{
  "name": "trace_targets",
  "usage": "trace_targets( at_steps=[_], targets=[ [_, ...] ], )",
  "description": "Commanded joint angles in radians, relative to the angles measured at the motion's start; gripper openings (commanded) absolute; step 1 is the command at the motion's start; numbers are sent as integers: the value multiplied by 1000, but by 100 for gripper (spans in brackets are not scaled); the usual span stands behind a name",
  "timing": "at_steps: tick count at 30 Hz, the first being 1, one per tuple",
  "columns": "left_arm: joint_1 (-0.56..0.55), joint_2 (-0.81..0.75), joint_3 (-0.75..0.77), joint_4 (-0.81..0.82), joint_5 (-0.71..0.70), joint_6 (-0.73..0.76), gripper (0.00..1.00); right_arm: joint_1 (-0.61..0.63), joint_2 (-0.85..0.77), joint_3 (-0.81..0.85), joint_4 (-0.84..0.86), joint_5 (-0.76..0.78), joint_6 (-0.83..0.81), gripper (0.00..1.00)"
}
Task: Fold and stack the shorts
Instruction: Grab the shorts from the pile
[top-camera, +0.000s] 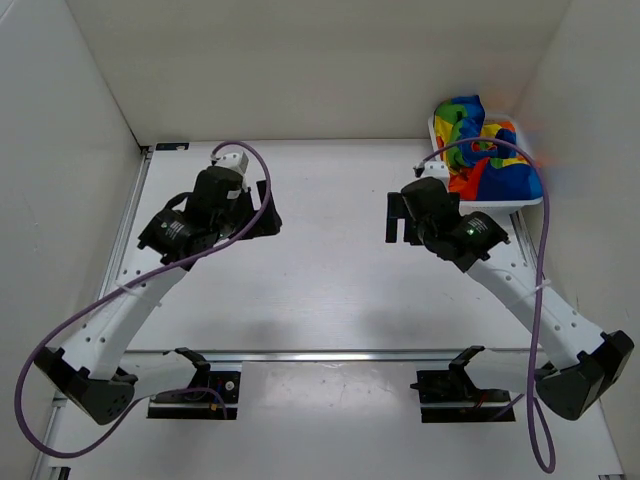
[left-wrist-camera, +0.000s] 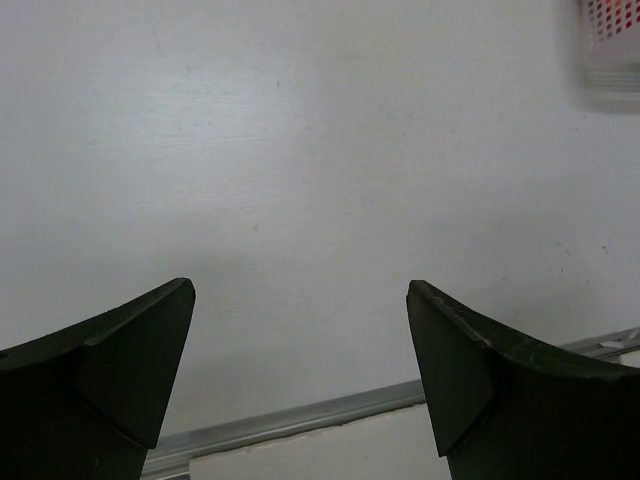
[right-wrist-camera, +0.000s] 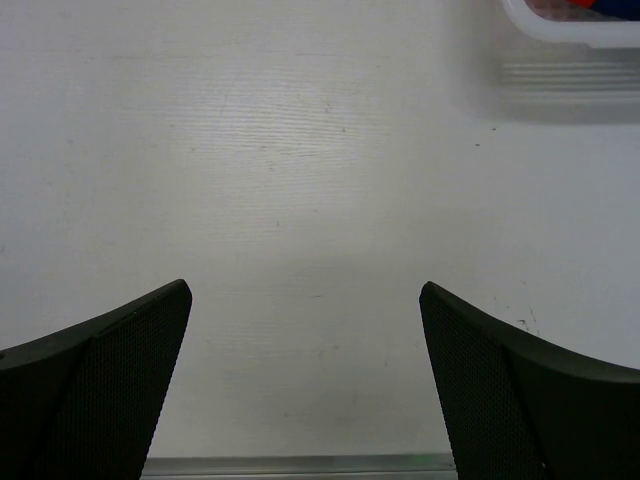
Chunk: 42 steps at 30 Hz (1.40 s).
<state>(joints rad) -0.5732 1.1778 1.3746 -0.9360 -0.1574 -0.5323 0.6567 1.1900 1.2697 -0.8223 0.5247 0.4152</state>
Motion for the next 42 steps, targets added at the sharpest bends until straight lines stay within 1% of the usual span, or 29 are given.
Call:
trace_targets(
  at_steps=[1, 2, 3, 6, 8, 9, 13, 15, 16, 17, 18, 19, 21, 22, 23, 24, 26, 27, 28, 29, 31, 32, 34, 35, 36, 37, 38, 41, 42],
  targets=[
    [-4, -61, 63, -7, -91, 55, 99, 6, -65, -7, -9, 47, 49, 100],
    [-4, -72, 82, -7, -106, 55, 99, 6, -75, -19, -9, 47, 59, 100],
    [27, -72, 111, -17, -116, 55, 99, 6, -93, -20, -9, 47, 69, 100],
    [78, -72, 170, -17, -91, 90, 99, 6, -125, -46, -9, 104, 83, 100],
    [99, -38, 239, -17, -59, 144, 99, 6, -148, -46, -9, 138, 83, 100],
    [99, -18, 283, -17, -36, 185, 99, 6, -148, -46, -23, 182, 71, 100],
    [99, 6, 359, -26, -36, 229, 99, 6, -148, -23, -32, 289, 33, 98],
    [99, 6, 348, -6, -36, 238, 99, -44, -129, 17, -20, 374, 33, 97],
    [99, -6, 334, 14, -24, 247, 99, -81, -116, 39, -11, 350, 1, 97],
    [99, -6, 314, 38, -24, 247, 99, -129, -69, 63, 3, 295, -31, 99],
    [99, -23, 293, 78, -24, 247, 99, -187, -34, 130, 3, 228, -56, 99],
    [108, -23, 278, 78, -24, 218, 99, -310, 5, 163, 3, 80, -56, 99],
    [118, -14, 265, 78, -24, 198, 99, -432, 132, 219, 3, -21, -56, 99],
    [128, -14, 255, 78, -12, 186, 99, -538, 179, 279, 21, -66, -56, 99],
    [128, 0, 236, 60, 2, 161, 99, -583, 282, 313, 22, -116, -56, 99],
    [139, 11, 221, 60, 13, 152, 99, -616, 337, 356, 22, -171, -56, 99],
    [139, 32, 193, 37, 35, 137, 99, -687, 446, 494, 22, -198, -47, 99],
    [139, 33, 169, 11, 56, 118, 99, -730, 562, 544, 22, -222, -36, 99],
    [139, 45, 156, 2, 65, 118, 99, -749, 621, 598, 22, -268, -36, 99],
    [139, 45, 143, 2, 65, 100, 99, -767, 745, 735, -9, -334, -47, 99],
    [148, 66, 110, -29, 33, 54, 99, -805, 863, 877, -37, -382, -47, 99],
    [148, 66, 98, -38, 33, 54, 99, -806, 970, 1004, -47, -405, -47, 99],
    [148, 66, 74, -49, 7, 54, 99, -819, 1069, 1123, -60, -436, -56, 99],
    [148, 66, 73, -49, 7, 54, 99, -831, 1152, 1173, -60, -451, -56, 99],
    [148, 66, 60, -49, 7, 54, 99, -832, 1184, 1244, -60, -466, -56, 97],
    [148, 66, 47, -49, -4, 54, 99, -841, 1233, 1263, -40, -466, -38, 90],
    [148, 77, 47, -49, -14, 54, 99, -841, 1252, 1263, 13, -477, -18, 88],
    [148, 88, 24, -49, -36, 54, 99, -841, 1307, 1249, 115, -508, -3, 88],
    [148, 88, 24, -49, -36, 45, 99, -841, 1324, 1278, 132, -517, 23, 87]
  ],
)
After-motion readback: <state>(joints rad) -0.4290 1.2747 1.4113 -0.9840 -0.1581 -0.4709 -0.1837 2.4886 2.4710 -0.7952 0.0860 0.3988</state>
